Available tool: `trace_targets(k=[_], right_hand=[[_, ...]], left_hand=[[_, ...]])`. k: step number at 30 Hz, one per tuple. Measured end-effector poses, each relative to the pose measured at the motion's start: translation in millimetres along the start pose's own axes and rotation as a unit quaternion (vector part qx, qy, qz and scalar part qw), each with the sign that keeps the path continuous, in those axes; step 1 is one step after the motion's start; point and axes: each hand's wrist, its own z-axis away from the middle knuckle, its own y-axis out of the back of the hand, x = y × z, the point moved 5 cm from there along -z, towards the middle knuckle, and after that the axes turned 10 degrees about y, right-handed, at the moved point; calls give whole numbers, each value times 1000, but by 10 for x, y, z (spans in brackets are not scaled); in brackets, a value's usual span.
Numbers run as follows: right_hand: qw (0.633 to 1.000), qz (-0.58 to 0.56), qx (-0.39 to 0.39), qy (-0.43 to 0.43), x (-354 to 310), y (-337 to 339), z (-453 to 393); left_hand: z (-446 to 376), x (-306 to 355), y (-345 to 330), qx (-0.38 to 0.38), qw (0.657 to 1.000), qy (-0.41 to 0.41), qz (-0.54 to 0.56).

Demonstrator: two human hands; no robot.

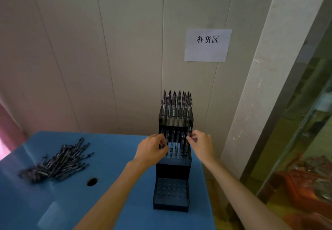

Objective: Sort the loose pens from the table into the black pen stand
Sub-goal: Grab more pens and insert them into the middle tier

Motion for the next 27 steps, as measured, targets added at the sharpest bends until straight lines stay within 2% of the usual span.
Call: trace_targets(k=[7,16,19,23,27], right_hand=[[997,36,-59,-27,174,-172,87],[996,54,-68,-37,157,-126,199],[996,32,-83,-6,17,-134,246],[988,0,-141,59,-322,-278,322],[982,-5,-176,73,-623,-504,382]], left_hand=[[18,7,-46,-9,1000,12,-2],[77,-59,-18,-3,999,39,-15],[118,-156,10,7,998,62,-29],[232,-314,83,13,995,88,-35],[397,-559,186,6,992,117,-44]])
